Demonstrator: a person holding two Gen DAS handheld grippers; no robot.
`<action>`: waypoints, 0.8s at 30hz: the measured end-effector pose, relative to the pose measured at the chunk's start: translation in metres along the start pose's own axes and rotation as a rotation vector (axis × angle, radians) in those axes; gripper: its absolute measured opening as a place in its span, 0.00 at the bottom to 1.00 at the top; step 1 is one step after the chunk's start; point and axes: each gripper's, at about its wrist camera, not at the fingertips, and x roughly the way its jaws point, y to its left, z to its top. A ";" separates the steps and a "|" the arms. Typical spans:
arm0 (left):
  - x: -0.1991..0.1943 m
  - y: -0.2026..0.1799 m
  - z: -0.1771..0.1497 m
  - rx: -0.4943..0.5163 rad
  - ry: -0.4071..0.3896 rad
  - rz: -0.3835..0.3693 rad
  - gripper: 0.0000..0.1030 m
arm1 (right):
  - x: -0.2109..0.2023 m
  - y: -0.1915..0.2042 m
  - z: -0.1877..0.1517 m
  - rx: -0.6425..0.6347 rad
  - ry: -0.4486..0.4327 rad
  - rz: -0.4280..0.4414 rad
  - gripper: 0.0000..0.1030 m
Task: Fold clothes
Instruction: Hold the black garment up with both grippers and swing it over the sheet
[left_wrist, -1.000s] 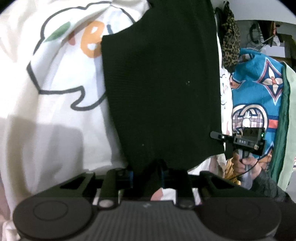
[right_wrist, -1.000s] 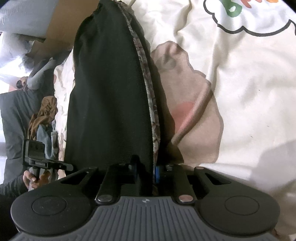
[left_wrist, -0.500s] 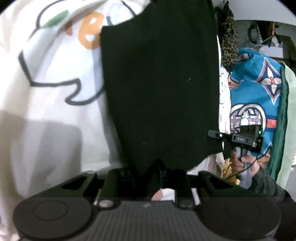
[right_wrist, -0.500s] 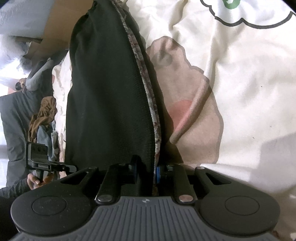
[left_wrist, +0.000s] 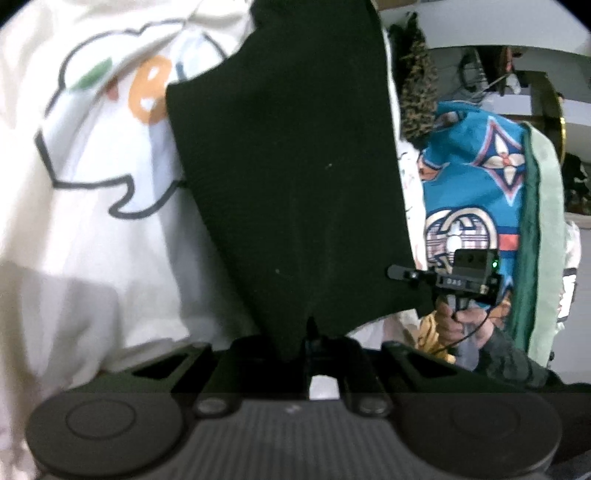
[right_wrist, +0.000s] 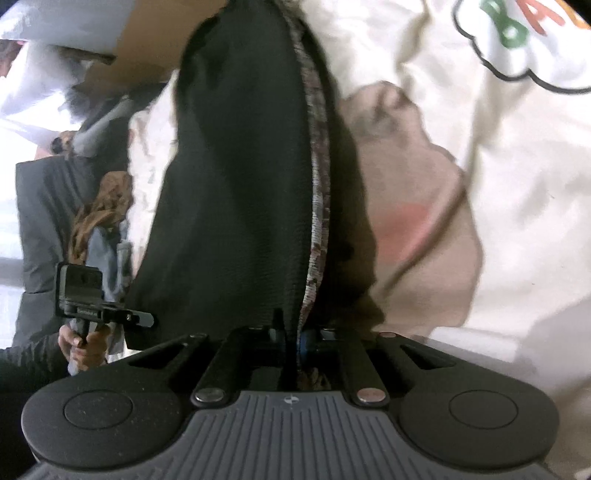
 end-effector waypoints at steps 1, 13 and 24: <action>-0.006 -0.002 0.000 0.004 -0.007 -0.006 0.07 | -0.002 0.004 -0.001 -0.008 -0.003 0.007 0.04; -0.065 -0.054 -0.015 0.097 -0.057 -0.052 0.07 | -0.035 0.061 -0.011 -0.128 0.022 0.082 0.03; -0.113 -0.089 -0.029 0.139 -0.092 -0.028 0.07 | -0.088 0.136 -0.013 -0.275 0.021 0.183 0.03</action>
